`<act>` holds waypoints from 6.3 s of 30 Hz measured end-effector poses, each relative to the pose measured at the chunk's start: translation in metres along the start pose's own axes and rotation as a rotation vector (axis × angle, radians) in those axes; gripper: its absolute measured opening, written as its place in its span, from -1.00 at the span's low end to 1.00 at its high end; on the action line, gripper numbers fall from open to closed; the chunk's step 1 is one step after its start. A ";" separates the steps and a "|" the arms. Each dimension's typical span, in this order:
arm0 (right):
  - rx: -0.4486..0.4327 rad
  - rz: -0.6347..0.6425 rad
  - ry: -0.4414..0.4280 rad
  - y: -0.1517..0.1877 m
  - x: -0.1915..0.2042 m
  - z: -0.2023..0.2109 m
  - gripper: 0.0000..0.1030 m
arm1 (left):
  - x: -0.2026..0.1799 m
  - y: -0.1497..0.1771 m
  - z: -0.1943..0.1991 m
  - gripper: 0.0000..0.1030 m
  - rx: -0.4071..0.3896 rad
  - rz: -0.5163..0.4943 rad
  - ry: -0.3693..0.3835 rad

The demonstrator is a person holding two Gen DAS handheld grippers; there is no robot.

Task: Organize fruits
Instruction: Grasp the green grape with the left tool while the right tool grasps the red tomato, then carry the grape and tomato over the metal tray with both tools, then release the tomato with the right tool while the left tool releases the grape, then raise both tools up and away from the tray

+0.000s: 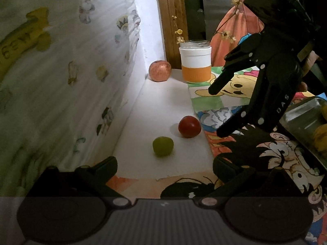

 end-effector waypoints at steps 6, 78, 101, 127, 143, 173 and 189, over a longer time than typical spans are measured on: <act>-0.018 0.019 -0.015 0.004 0.002 -0.006 0.55 | 0.003 -0.002 -0.007 0.82 0.006 0.005 -0.029; -0.142 -0.006 0.085 0.011 0.042 0.081 -0.36 | -0.017 -0.023 0.030 -0.46 -0.024 0.198 0.048; -0.187 -0.259 0.271 0.132 0.127 0.212 -0.36 | -0.154 -0.020 0.094 -0.46 -0.036 0.142 0.288; -0.188 -0.509 0.391 0.238 0.159 0.250 -0.36 | -0.227 0.014 0.080 -0.46 0.131 0.073 0.356; -0.237 -0.571 0.425 0.241 0.160 0.258 -0.19 | -0.225 0.010 0.083 -0.38 0.132 0.104 0.345; -0.482 -0.715 0.749 0.180 0.214 0.336 0.99 | -0.163 -0.020 0.194 0.99 -0.114 0.306 0.106; -0.555 -0.796 0.824 0.167 0.261 0.339 0.99 | -0.160 0.005 0.230 0.99 -0.145 0.335 0.095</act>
Point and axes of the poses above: each gripper's, at about its wrist camera, not at the fingertips, and z roughly against the way its jaws point, x to its left, y to its underside, the point moved 5 cm from there along -z, roughly the way its jaws point, and after that the axes turned 5 degrees about -x, right-handed, at the moved point
